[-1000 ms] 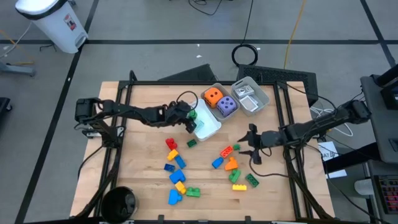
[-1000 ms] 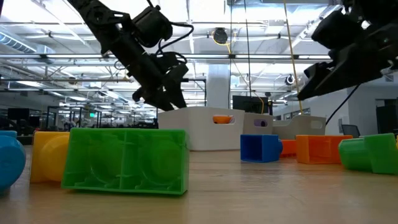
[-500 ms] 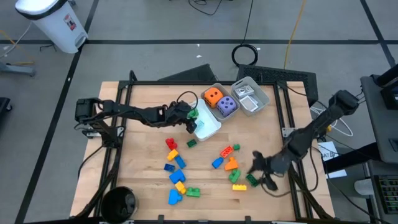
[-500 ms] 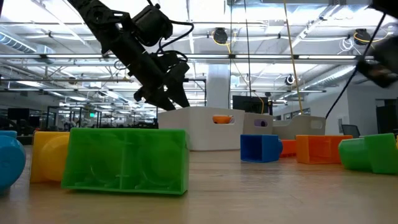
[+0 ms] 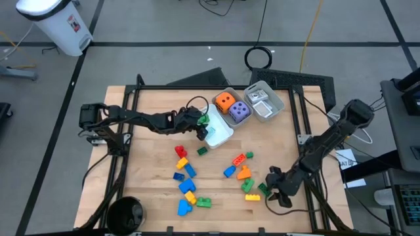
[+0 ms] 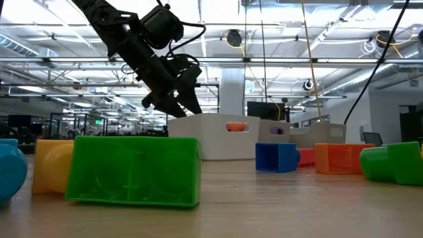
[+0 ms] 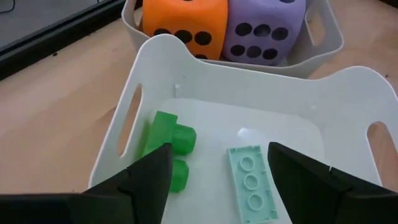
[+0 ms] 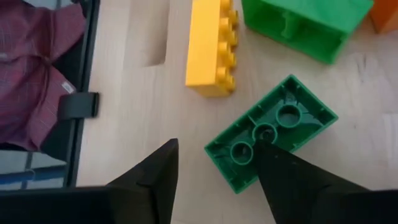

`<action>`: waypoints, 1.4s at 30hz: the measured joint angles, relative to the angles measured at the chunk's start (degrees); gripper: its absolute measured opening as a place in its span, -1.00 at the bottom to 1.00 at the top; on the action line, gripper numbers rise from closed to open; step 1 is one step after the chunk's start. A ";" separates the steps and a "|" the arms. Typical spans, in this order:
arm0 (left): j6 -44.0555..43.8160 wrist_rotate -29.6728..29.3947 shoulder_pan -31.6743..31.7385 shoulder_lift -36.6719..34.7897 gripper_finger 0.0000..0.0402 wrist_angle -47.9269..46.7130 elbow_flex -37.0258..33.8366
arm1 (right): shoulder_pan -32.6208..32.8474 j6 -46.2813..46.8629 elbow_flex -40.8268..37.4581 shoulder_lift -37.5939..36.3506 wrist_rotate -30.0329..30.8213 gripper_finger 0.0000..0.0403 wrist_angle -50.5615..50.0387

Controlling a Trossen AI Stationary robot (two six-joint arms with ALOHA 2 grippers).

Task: Pick & Place Toys
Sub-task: Put the green game piece into the white bin

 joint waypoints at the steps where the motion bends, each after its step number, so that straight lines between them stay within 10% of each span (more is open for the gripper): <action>1: 0.00 0.00 0.00 0.00 0.34 0.00 0.00 | -0.64 -1.19 0.06 0.11 -0.05 -0.11 -1.21; 17: 0.26 0.04 -0.68 0.02 0.34 0.55 -0.02 | -12.77 -28.91 -0.44 -6.44 14.12 -0.20 -5.93; 32: 0.31 0.04 -0.68 0.04 0.34 0.69 -0.04 | -12.69 -15.96 -2.68 -6.71 16.79 0.36 -7.85; 42: 0.31 0.02 -0.68 0.04 0.34 0.92 -0.04 | -12.76 -13.70 -3.48 -2.17 16.64 0.10 -7.06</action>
